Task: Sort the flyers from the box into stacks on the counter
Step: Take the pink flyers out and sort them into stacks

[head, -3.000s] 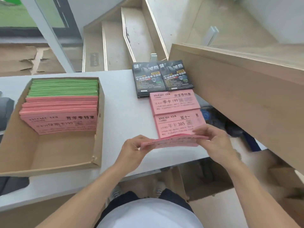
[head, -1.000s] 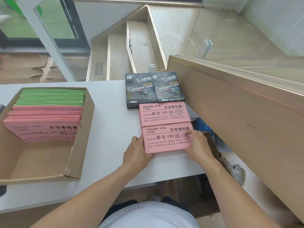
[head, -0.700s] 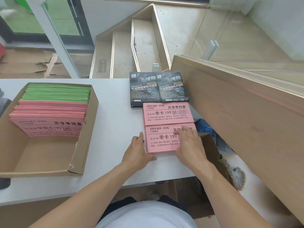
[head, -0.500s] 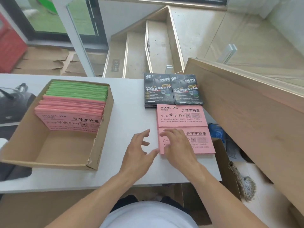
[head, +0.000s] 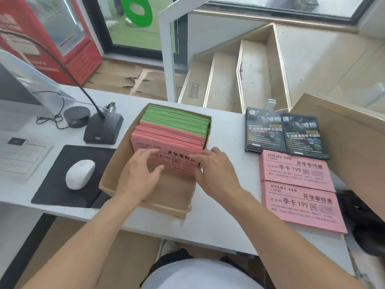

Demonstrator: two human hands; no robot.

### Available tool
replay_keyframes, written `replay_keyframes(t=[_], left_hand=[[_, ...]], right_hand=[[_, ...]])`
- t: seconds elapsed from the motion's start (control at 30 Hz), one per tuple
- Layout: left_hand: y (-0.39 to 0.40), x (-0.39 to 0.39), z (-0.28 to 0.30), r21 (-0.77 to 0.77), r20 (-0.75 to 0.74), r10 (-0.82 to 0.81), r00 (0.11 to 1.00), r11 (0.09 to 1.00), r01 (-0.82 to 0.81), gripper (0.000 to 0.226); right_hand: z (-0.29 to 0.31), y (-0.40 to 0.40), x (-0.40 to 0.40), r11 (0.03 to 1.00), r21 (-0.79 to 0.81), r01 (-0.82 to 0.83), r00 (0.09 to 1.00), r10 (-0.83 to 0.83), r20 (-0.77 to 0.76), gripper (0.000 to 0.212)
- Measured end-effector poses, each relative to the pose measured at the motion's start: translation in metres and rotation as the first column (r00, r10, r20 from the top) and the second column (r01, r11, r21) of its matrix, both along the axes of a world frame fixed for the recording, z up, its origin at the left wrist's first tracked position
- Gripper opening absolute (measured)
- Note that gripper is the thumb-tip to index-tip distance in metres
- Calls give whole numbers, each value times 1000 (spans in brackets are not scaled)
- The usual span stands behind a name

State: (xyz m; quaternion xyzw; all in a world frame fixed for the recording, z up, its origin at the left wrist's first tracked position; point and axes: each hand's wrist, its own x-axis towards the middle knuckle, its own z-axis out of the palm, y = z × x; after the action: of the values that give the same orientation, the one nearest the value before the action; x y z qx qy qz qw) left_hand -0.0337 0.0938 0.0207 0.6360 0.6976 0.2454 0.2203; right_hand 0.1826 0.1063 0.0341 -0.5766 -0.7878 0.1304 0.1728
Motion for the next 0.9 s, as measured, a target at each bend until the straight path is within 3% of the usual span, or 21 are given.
replay_keyframes(t=[0.27,0.57,0.9], left_hand=[[27,-31,-9,-125,-78,-215,974,971,204,77],[30,-42,-18,-86,-33,-274,961,959,270,79],[30,-38,-19,-40,-21,-261,965,965,260,75]], right_hand=[[-11,21,-35,992,66,111,959,-124,256,29],[-18,19,-47,962,167,217,926,-257,277,29],[-19,16,-52,964,205,170,924,-229,307,33]])
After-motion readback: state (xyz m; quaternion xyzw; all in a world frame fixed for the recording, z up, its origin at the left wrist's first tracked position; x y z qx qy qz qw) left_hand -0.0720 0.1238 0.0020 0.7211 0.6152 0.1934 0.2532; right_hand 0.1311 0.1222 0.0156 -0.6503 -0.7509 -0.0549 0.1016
